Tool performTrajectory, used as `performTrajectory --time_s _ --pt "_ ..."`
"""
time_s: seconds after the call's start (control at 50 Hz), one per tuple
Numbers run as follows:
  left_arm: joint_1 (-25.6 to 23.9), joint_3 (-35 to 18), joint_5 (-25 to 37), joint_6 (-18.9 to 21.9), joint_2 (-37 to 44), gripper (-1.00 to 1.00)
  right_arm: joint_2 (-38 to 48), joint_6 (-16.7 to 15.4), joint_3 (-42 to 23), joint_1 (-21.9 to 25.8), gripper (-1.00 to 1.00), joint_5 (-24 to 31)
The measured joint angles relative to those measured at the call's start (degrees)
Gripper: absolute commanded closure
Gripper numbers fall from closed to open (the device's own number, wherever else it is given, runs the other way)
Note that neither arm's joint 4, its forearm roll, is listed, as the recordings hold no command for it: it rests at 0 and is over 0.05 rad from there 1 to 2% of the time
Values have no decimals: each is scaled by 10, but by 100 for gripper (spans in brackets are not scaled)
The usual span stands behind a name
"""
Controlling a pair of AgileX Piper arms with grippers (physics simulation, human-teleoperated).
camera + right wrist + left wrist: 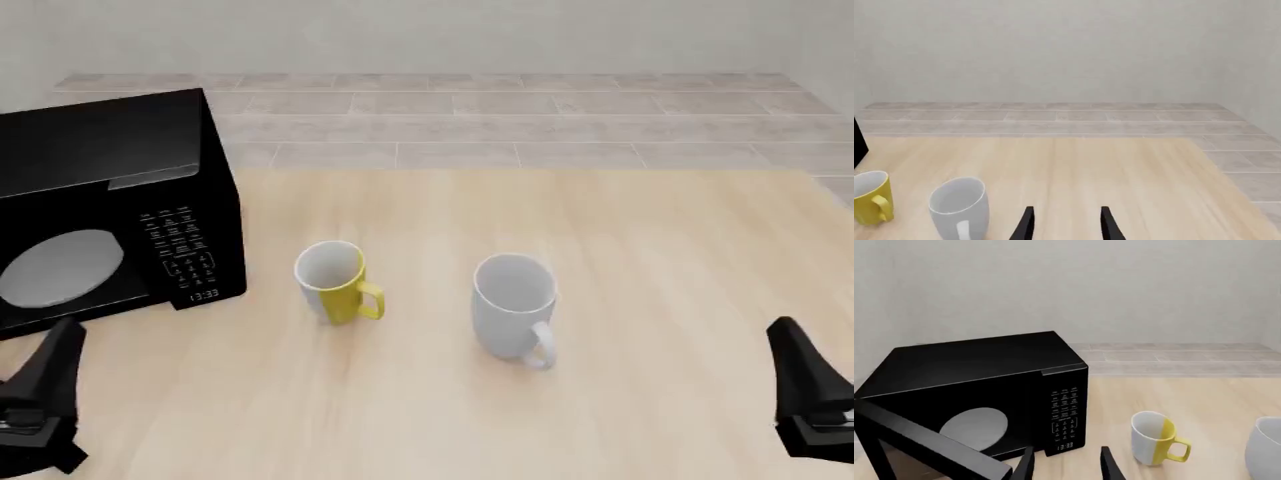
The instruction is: Put the yellow and white mug to the front of the white mug.
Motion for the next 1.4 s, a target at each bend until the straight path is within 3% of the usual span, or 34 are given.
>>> performTrajectory --time_s 0.68,0.8,1.12,1.4 --pt "5 2 7 1 -2 -100 -3 9 -3 0 -100 5" --pt "5 2 6 1 -2 -100 7 8 -33 13 -100 18" --pt "5 2 7 2 -2 -100 123 -34 -147 97 -100 36" --pt "5 2 7 2 -2 -100 261 -103 -277 181 -100 77"
